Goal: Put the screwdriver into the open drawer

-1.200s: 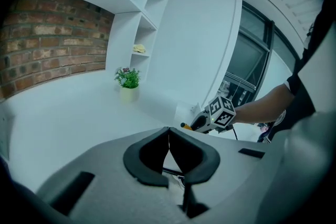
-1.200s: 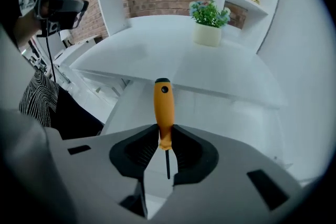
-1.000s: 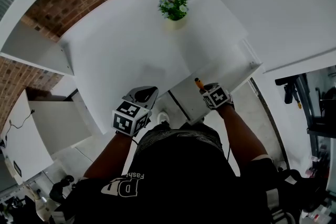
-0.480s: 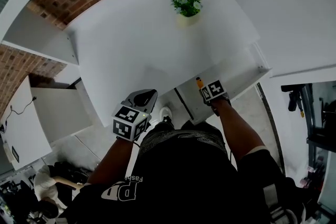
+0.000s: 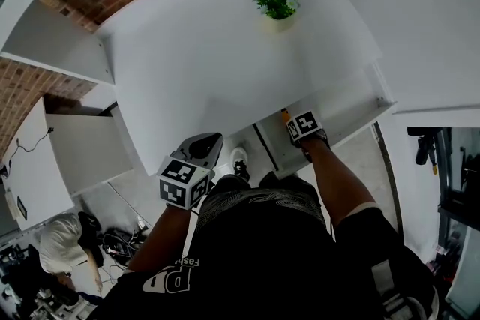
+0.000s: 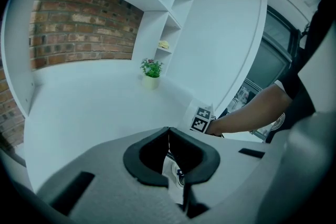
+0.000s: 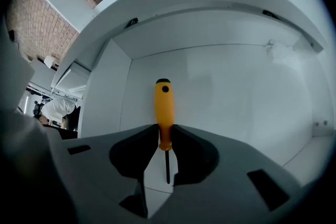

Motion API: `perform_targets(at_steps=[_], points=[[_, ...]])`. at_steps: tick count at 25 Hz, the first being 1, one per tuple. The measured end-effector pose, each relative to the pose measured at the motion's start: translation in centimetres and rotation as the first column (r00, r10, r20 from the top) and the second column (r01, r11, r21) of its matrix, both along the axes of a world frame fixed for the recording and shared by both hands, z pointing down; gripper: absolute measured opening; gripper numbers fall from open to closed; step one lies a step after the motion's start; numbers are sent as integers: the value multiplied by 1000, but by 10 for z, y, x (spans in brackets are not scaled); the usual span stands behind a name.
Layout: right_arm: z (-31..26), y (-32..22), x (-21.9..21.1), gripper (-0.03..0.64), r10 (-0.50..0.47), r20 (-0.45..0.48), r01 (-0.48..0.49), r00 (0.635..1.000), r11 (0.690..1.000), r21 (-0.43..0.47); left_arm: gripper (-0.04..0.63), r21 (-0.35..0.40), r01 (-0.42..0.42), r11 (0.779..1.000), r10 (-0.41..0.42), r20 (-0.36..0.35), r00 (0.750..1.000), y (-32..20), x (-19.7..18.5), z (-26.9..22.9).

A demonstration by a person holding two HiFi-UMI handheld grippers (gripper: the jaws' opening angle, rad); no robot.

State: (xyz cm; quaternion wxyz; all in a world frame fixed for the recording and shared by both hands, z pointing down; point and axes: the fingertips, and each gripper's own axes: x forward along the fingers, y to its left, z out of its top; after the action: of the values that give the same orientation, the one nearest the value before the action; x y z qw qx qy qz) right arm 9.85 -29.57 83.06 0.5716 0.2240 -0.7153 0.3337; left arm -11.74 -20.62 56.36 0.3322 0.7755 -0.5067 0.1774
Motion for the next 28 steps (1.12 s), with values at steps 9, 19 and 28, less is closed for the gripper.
perform_targets(at_steps=[9, 19, 28], points=[[6, -4, -5, 86, 10, 9, -10, 1000, 1000, 6, 18, -19, 10, 1000, -10, 12, 1000, 5, -11, 3], [-2, -5, -6, 86, 32, 22, -32, 999, 999, 35, 18, 4, -18, 1000, 18, 10, 1000, 2, -13, -1], [-21, -5, -5, 86, 74, 34, -76, 997, 994, 81, 18, 47, -74, 996, 74, 6, 997, -2, -13, -10]])
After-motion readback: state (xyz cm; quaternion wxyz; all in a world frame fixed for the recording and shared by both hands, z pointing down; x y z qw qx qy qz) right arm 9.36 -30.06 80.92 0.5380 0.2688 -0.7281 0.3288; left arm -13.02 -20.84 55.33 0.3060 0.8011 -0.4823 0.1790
